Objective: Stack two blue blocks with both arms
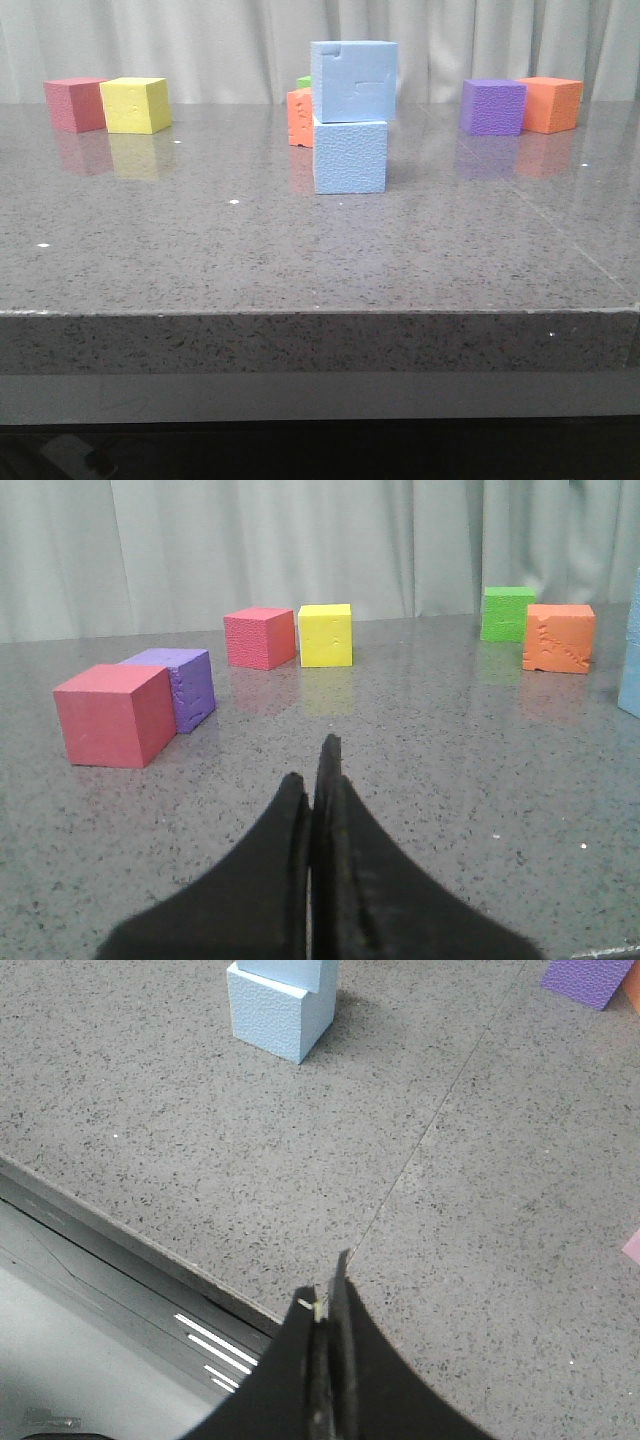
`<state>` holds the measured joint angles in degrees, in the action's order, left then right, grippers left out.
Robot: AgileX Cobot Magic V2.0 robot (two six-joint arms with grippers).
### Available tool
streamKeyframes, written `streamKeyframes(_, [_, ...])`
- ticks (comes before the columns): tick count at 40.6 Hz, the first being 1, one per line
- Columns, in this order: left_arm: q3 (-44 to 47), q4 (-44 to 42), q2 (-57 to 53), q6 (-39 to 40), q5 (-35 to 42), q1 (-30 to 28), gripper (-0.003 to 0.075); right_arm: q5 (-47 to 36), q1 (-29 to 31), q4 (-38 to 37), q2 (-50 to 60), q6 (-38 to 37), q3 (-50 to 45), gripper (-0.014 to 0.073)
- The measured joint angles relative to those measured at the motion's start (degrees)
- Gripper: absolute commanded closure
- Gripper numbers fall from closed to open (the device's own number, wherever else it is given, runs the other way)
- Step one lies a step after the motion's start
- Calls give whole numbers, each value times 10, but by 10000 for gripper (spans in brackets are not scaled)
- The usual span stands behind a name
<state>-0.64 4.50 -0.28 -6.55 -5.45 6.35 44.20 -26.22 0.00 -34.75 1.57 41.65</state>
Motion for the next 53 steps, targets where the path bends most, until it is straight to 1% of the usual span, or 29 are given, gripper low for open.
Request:
streamKeyframes(6, [10,6,0,0,16,0,741,0,0,0,0,0,0,722])
streamKeyframes(17, [10,9,0,0,18,-33,741,0,0,0,0,0,0,722])
streamKeyframes(50, [10,9,0,0,19,-33,741,0,0,0,2,0,0,722])
streamKeyframes(53, [10,9,0,0,19,-33,741,0,8,-18,14,0,0,722])
